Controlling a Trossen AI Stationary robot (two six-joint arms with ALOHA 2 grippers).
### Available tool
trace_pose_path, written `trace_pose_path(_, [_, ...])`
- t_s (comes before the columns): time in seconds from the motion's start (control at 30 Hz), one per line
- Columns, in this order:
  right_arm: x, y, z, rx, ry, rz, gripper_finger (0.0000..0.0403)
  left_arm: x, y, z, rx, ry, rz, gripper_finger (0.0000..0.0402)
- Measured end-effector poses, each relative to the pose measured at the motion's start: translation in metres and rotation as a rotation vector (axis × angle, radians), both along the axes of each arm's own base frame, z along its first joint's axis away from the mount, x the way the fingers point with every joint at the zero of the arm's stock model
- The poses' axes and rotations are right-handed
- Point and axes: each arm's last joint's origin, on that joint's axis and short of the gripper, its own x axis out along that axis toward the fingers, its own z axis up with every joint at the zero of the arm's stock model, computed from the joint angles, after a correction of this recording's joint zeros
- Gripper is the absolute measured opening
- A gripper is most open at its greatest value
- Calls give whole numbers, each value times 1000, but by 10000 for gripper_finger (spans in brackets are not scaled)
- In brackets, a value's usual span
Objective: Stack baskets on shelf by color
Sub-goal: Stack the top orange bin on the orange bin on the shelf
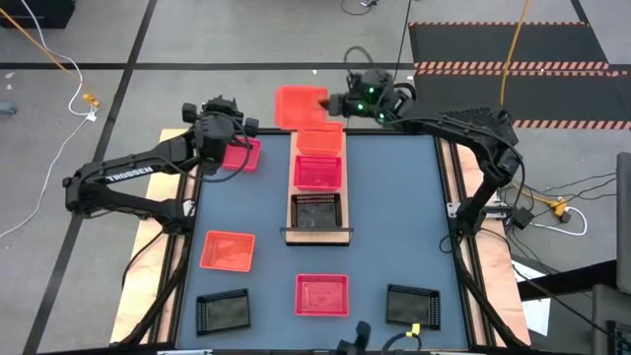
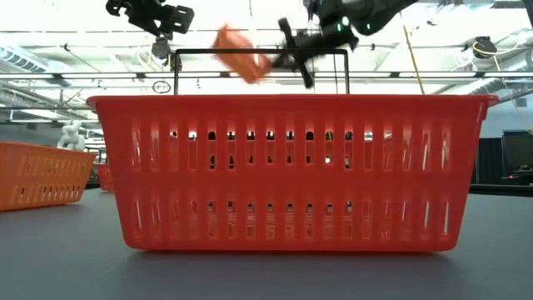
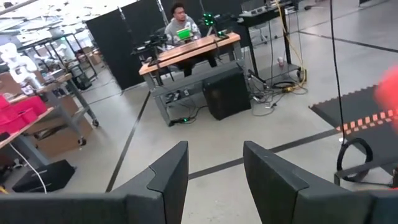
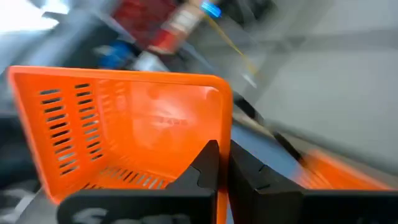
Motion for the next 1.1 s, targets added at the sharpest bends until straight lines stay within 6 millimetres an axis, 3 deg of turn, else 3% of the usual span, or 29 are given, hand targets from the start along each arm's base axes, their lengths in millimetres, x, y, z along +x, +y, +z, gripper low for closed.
trace_pose_path(0.17, [8, 29, 48, -484, -163, 108, 5, -4, 9, 2, 10, -12, 42, 157])
trace_pose_path(0.3, [15, 51, 55, -613, -211, 122, 5, -8, 17, 2, 11, 13, 79, 157])
trace_pose_path(0.37, [20, 58, 46, -552, -131, -10, 4, -10, 20, 2, 11, 35, 93, 157])
trace_pose_path(0.47, [21, 62, 18, -391, 128, -265, 4, -12, 24, 0, 3, 52, 111, 157])
trace_pose_path(0.6, [13, 62, -19, -207, 424, -363, 4, -15, 29, 0, 0, 54, 135, 157])
trace_pose_path(0.83, [-3, 46, -30, 59, 432, -416, 5, -16, 38, 4, -2, -22, 61, 157])
trace_pose_path(1.1, [-2, 39, -49, 102, 498, -432, 6, -19, 45, 5, -16, -37, -2, 157])
